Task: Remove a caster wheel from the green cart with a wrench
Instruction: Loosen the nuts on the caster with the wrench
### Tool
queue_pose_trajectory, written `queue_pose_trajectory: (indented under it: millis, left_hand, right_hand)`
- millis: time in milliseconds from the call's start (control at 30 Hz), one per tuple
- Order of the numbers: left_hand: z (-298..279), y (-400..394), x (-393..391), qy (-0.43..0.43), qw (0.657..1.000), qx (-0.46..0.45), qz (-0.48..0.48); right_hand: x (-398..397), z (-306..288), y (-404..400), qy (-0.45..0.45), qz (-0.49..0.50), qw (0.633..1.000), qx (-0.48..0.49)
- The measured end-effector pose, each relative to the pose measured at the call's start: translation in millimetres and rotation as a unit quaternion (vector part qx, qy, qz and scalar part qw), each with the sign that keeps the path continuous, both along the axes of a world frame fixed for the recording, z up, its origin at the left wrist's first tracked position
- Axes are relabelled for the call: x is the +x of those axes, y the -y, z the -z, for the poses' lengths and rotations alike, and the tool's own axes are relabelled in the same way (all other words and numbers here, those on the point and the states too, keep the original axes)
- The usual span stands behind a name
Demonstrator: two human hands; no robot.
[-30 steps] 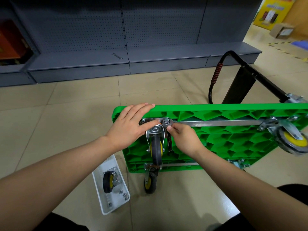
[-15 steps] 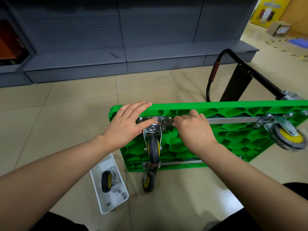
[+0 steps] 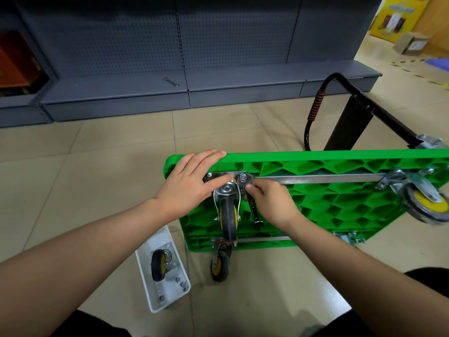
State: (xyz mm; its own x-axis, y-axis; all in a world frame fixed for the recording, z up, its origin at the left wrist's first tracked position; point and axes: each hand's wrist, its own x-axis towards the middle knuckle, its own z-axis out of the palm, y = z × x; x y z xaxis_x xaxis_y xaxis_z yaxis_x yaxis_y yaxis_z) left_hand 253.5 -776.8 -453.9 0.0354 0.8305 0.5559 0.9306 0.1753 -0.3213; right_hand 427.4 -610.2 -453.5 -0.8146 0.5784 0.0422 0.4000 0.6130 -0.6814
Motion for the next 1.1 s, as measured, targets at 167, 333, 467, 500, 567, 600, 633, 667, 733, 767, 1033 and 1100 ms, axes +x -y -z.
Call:
queue_pose_trajectory:
  millis: [167, 333, 467, 500, 567, 600, 633, 667, 733, 767, 1033, 1100]
  left_hand:
    - [2, -1, -1, -0.004, 1.0, 0.006, 0.003]
    - [3, -2, -3, -0.004, 1.0, 0.004, 0.003]
    - [2, -2, -2, -0.006, 1.0, 0.008, 0.004]
    - [2, -2, -2, -0.005, 1.0, 0.01, 0.005]
    - [1, -2, -2, -0.001, 1.0, 0.009, 0.008]
    - [1, -2, -2, 0.0, 1.0, 0.008, 0.009]
    - [1, -2, -2, 0.0, 1.0, 0.006, 0.009]
    - [1, -1, -2, 0.0, 1.0, 0.005, 0.008]
    - [1, -2, -2, -0.001, 1.0, 0.005, 0.007]
    - [1, -2, -2, -0.002, 1.0, 0.005, 0.007]
    - [1, -2, -2, -0.003, 1.0, 0.007, 0.006]
    - [1, -2, -2, -0.002, 1.0, 0.007, 0.008]
  right_hand:
    - [-3, 5, 2, -0.022, 0.012, 1.0, -0.005]
    - [-4, 4, 2, -0.017, 0.003, 0.999, 0.044]
    - [-2, 3, -6, -0.005, -0.026, 0.992, 0.121]
    - [-2, 1, -8, 0.0, -0.031, 0.986, 0.163]
    - [1, -6, -11, -0.006, -0.042, 0.954, 0.297]
    - [1, -10, -12, 0.008, -0.052, 0.933, 0.355]
    - [2, -14, -12, 0.022, -0.054, 0.916, 0.397]
    - [1, -16, -13, 0.027, -0.056, 0.903, 0.424]
    - [2, -20, -14, 0.028, -0.053, 0.896, 0.441]
    - [4, -21, -14, 0.031, -0.049, 0.895, 0.443]
    - [22, -13, -24, 0.027, -0.034, 0.968, 0.246]
    - [19, -10, -19, 0.009, -0.042, 0.991, 0.124]
